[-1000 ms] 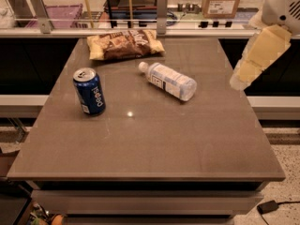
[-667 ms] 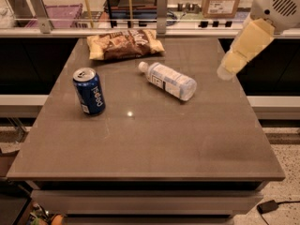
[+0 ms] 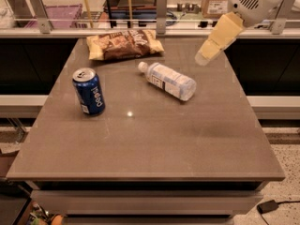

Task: Pick blue plastic bottle

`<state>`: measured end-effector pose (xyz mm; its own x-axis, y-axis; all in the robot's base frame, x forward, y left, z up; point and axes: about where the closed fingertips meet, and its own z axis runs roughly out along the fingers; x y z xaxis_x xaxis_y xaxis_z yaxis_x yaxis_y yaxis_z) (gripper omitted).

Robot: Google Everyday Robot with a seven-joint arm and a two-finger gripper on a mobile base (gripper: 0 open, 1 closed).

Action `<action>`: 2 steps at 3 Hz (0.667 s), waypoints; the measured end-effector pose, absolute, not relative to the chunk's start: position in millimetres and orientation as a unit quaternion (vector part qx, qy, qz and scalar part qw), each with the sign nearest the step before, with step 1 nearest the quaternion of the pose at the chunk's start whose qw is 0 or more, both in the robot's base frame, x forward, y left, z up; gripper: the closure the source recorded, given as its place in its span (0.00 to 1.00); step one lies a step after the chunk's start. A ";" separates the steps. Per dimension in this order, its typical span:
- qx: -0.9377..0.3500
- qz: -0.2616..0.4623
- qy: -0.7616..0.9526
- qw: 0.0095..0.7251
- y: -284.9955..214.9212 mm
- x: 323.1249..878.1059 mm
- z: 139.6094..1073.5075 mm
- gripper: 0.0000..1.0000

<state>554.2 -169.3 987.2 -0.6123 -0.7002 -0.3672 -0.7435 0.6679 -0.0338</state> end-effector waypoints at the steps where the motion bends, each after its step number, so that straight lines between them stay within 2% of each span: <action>1: -0.379 0.028 0.911 0.159 -152.9 573.3 978.9 0.00; 2: -0.367 0.000 0.919 0.146 -139.4 589.4 970.2 0.00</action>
Offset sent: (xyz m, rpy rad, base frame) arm 0.0450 0.0413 -0.0281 -0.2111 0.0613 -0.1442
